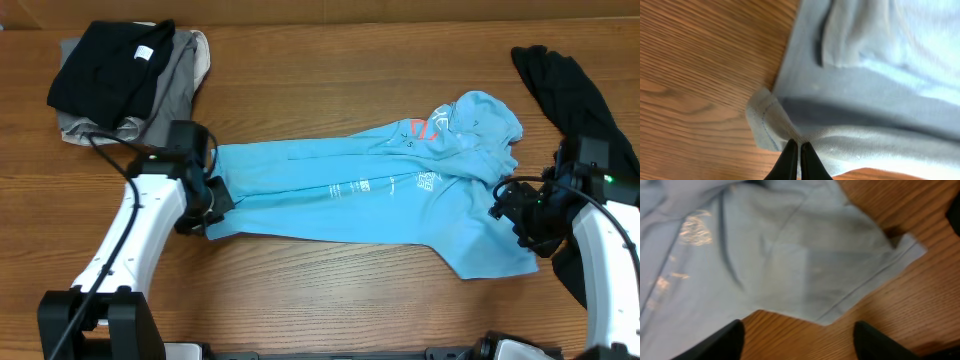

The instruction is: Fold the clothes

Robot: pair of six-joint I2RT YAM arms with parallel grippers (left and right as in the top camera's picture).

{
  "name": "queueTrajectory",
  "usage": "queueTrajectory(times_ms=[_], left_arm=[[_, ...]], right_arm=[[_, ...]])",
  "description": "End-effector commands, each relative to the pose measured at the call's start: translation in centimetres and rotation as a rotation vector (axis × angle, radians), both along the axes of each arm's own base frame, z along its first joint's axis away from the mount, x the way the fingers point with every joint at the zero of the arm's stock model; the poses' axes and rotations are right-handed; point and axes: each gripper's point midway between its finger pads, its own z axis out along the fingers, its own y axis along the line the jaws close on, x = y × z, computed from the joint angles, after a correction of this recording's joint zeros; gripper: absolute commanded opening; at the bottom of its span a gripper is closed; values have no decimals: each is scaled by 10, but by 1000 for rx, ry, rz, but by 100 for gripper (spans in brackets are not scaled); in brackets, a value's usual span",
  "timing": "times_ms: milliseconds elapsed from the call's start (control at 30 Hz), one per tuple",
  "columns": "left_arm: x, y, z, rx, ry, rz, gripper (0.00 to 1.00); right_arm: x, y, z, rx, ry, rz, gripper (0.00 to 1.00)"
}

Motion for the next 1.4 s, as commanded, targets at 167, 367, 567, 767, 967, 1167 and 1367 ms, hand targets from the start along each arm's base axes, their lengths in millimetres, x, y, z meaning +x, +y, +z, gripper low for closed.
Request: queueTrajectory(times_ms=[167,367,567,767,967,1167,1367], left_arm=[[11,9,6,8,-40,-28,4],[16,8,6,4,-59,-28,4],[16,7,6,1,-59,-29,4],[16,7,6,1,-59,-29,4],[15,7,6,1,-55,-29,4],[10,7,5,1,-34,-29,4],[3,7,5,0,-6,-29,4]], right_arm=[[-34,6,-58,44,231,-104,55],[-45,23,-77,126,266,-137,50],[-58,32,-95,129,299,-183,49],[-71,43,-113,143,319,-195,50],[-68,42,-122,138,287,-203,41],[-59,36,-123,133,247,-224,4],[-46,12,-112,112,195,-268,4]])
